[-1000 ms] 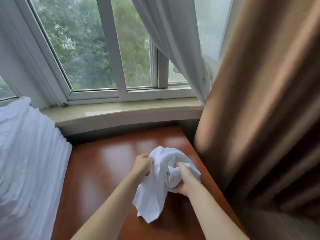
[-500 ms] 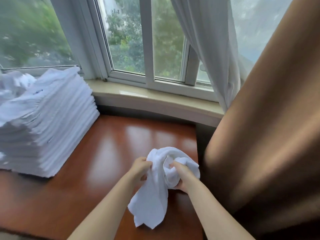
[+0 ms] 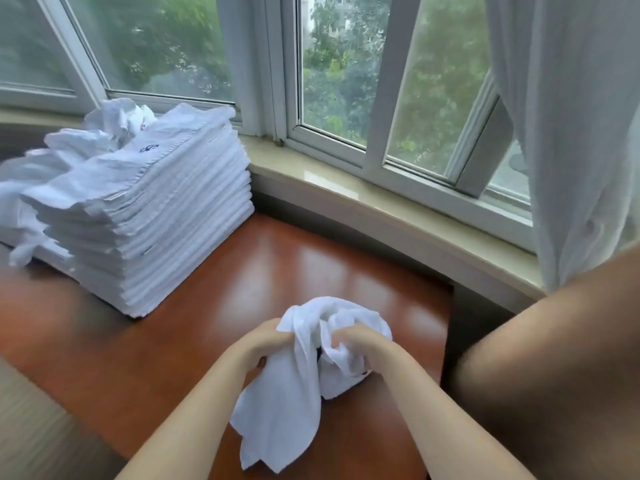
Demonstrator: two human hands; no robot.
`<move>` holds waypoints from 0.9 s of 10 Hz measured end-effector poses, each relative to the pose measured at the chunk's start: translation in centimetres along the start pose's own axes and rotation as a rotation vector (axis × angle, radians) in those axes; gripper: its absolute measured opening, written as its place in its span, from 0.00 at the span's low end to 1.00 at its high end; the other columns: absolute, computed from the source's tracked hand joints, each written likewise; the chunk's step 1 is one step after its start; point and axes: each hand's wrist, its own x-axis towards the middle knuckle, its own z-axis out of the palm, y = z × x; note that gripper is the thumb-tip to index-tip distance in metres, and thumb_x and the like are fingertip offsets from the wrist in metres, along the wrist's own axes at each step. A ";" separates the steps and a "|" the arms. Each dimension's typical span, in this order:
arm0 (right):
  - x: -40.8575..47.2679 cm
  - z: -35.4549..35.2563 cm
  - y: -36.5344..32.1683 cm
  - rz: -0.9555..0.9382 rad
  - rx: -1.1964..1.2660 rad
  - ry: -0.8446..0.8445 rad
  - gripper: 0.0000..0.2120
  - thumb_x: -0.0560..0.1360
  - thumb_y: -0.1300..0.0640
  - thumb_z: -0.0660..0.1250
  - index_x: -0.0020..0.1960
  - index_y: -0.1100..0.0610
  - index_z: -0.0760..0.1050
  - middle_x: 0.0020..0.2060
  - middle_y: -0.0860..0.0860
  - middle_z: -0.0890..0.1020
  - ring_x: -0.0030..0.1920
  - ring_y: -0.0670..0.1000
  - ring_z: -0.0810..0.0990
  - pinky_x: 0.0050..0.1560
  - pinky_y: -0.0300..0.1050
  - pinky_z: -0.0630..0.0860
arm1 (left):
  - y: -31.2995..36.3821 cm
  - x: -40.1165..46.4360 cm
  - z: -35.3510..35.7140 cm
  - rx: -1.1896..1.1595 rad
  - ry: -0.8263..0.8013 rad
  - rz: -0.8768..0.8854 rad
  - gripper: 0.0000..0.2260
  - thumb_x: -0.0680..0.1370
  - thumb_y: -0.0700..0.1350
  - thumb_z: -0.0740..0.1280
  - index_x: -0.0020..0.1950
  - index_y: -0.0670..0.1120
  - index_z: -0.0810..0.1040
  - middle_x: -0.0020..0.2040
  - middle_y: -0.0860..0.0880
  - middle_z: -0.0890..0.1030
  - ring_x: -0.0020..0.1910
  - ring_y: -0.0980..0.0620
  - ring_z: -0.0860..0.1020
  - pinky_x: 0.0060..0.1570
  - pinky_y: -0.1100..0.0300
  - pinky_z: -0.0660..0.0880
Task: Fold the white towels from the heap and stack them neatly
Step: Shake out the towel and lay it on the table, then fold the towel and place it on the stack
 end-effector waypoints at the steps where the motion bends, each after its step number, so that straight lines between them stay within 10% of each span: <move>1: 2.2 0.4 -5.9 -0.175 -0.353 -0.007 0.13 0.60 0.48 0.48 0.36 0.51 0.69 0.27 0.44 0.73 0.27 0.49 0.74 0.27 0.34 0.71 | 0.4 -0.1 -1.8 -0.160 0.129 0.063 0.14 0.70 0.62 0.71 0.52 0.60 0.76 0.50 0.56 0.81 0.44 0.58 0.80 0.32 0.65 0.74; 2: 5.1 -0.3 -10.5 -0.484 -0.051 -0.099 0.24 0.65 0.52 0.69 0.60 0.55 0.74 0.48 0.50 0.79 0.48 0.54 0.80 0.43 0.46 0.78 | 1.1 -0.3 -3.9 -0.310 0.349 0.108 0.21 0.65 0.60 0.75 0.55 0.60 0.75 0.51 0.56 0.81 0.49 0.55 0.79 0.42 0.60 0.75; 3: 9.1 -1.4 -10.7 -0.398 0.290 -0.146 0.36 0.69 0.52 0.73 0.73 0.53 0.61 0.64 0.50 0.71 0.62 0.54 0.75 0.56 0.50 0.76 | 1.0 0.0 -3.8 -0.325 0.407 0.052 0.29 0.62 0.63 0.75 0.61 0.58 0.76 0.55 0.56 0.81 0.54 0.52 0.80 0.55 0.51 0.77; 5: 11.6 1.2 -0.7 -0.058 0.200 -0.246 0.35 0.76 0.48 0.68 0.76 0.56 0.57 0.68 0.54 0.71 0.60 0.55 0.76 0.54 0.49 0.72 | -1.7 4.5 1.2 -0.558 0.595 -0.204 0.13 0.77 0.56 0.64 0.47 0.48 0.81 0.46 0.47 0.78 0.39 0.48 0.75 0.38 0.57 0.72; 6: 11.6 1.9 1.3 -0.081 0.060 -0.295 0.30 0.74 0.55 0.71 0.71 0.60 0.64 0.61 0.54 0.76 0.53 0.54 0.81 0.54 0.50 0.78 | -4.9 5.0 2.6 -0.170 0.711 -0.397 0.11 0.78 0.49 0.62 0.57 0.52 0.79 0.59 0.45 0.78 0.56 0.45 0.76 0.54 0.55 0.71; 7: 10.5 2.5 1.2 -0.109 -0.145 -0.373 0.10 0.73 0.62 0.68 0.52 0.65 0.76 0.47 0.55 0.81 0.43 0.53 0.80 0.44 0.44 0.78 | -6.1 4.3 3.4 -0.279 0.573 -0.447 0.27 0.75 0.57 0.65 0.71 0.46 0.71 0.68 0.46 0.74 0.65 0.43 0.73 0.60 0.52 0.71; 8: 9.0 2.7 0.9 -0.196 -0.053 -0.424 0.13 0.75 0.63 0.62 0.59 0.63 0.77 0.54 0.59 0.82 0.50 0.54 0.80 0.50 0.46 0.76 | -5.2 2.9 4.0 -0.442 0.334 -0.405 0.15 0.71 0.54 0.69 0.45 0.42 0.82 0.41 0.46 0.83 0.40 0.48 0.81 0.40 0.57 0.75; 9: 7.0 1.1 -0.1 -0.330 0.263 -0.207 0.09 0.78 0.60 0.60 0.58 0.55 0.71 0.52 0.54 0.80 0.51 0.53 0.80 0.51 0.50 0.78 | -5.2 1.6 5.0 -0.636 0.337 -0.326 0.09 0.73 0.43 0.67 0.33 0.46 0.74 0.29 0.50 0.72 0.26 0.54 0.68 0.31 0.62 0.68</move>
